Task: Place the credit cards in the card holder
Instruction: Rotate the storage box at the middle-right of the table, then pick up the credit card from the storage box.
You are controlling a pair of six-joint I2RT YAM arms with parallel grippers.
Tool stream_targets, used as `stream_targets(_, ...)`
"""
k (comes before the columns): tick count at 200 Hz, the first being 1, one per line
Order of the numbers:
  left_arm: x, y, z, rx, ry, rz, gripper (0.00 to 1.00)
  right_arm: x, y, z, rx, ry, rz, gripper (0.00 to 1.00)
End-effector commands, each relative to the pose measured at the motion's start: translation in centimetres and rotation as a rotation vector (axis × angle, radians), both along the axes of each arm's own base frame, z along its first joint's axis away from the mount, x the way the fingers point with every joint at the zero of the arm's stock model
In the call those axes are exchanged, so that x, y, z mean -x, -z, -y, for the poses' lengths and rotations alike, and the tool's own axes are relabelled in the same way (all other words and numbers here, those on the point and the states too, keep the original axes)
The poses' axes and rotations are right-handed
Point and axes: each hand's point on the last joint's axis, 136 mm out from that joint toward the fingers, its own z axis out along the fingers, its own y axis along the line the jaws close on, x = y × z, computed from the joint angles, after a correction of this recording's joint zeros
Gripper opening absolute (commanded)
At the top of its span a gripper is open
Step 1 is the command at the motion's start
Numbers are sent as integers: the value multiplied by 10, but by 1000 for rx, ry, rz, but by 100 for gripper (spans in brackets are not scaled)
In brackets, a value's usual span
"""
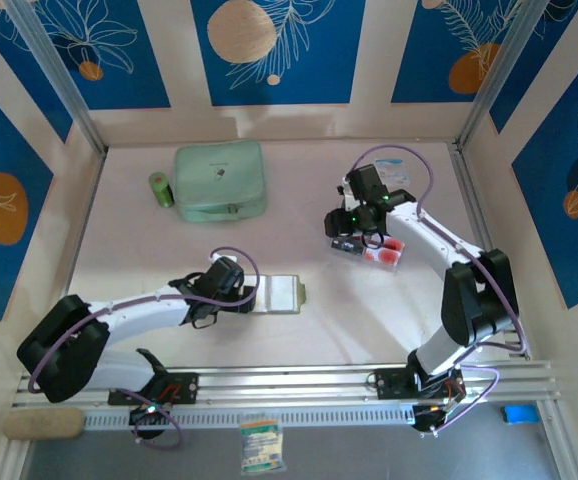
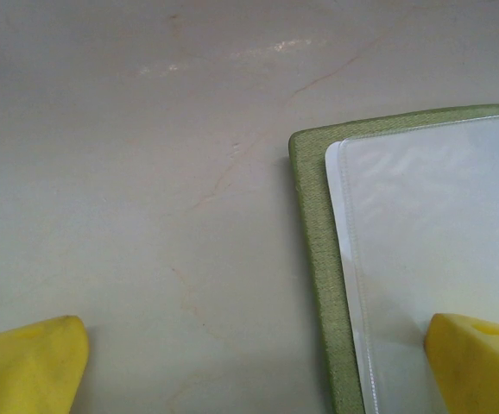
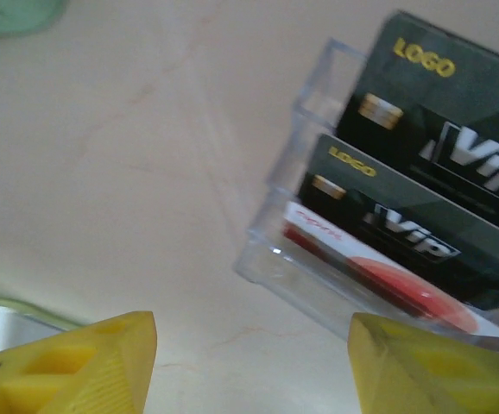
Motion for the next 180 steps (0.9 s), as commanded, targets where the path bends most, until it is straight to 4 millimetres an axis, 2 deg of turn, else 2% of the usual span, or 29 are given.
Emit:
stream_targets(1, -5, -4, 4, 18, 7, 5, 100, 7, 15, 23, 163, 5, -51, 61)
stream_targets(65, -4, -3, 4, 28, 7, 7, 100, -4, 30, 39, 285, 27, -43, 59)
stream_targets(133, -5, -2, 4, 27, 6, 9, 100, 4, 46, 32, 274, 16, -79, 57)
stream_targets(180, -5, -3, 5, 29, 6, 11, 100, 15, 48, 29, 253, 22, -89, 54)
